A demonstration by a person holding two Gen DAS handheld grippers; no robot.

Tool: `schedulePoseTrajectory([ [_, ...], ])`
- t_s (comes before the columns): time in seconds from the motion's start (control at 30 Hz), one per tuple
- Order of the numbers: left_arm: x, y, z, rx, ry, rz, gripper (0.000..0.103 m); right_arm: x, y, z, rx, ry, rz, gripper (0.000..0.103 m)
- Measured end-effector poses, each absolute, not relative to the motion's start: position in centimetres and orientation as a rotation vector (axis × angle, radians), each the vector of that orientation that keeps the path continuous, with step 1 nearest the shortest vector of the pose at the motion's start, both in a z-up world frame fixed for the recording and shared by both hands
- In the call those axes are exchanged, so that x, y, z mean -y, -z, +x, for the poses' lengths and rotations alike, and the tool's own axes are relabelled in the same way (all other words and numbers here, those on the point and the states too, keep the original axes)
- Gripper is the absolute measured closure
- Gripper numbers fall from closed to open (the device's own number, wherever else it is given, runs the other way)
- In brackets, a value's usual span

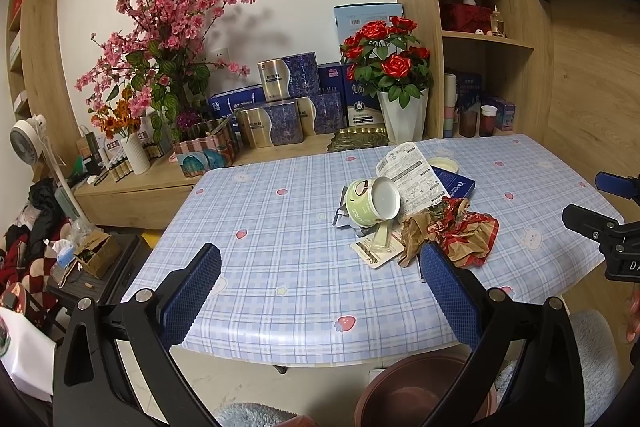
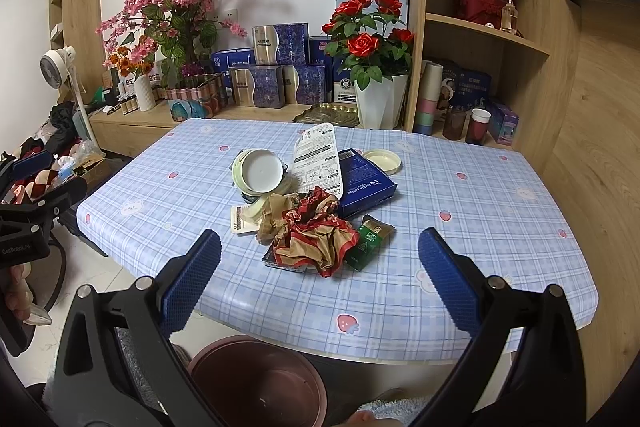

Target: Collect trash

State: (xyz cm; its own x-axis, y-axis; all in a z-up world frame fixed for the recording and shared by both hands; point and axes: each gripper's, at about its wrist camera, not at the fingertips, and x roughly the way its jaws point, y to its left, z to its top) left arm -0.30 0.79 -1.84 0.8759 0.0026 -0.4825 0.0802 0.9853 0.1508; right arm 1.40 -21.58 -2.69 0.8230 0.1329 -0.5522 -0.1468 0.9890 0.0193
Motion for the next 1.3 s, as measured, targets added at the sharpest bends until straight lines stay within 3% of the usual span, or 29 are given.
schedulePoseTrajectory([
  [0.53,-0.8,2.2,-0.2,-0.510,0.042,0.172,0.005,22.1,3.2,1.4,-0.584,-0.137,-0.016,0.006],
  [1.3,-0.6,7.3,4.8,-0.600,0.100,0.134,0.005,23.4,9.5,6.8,-0.671,-0.116,-0.015,0.006],
])
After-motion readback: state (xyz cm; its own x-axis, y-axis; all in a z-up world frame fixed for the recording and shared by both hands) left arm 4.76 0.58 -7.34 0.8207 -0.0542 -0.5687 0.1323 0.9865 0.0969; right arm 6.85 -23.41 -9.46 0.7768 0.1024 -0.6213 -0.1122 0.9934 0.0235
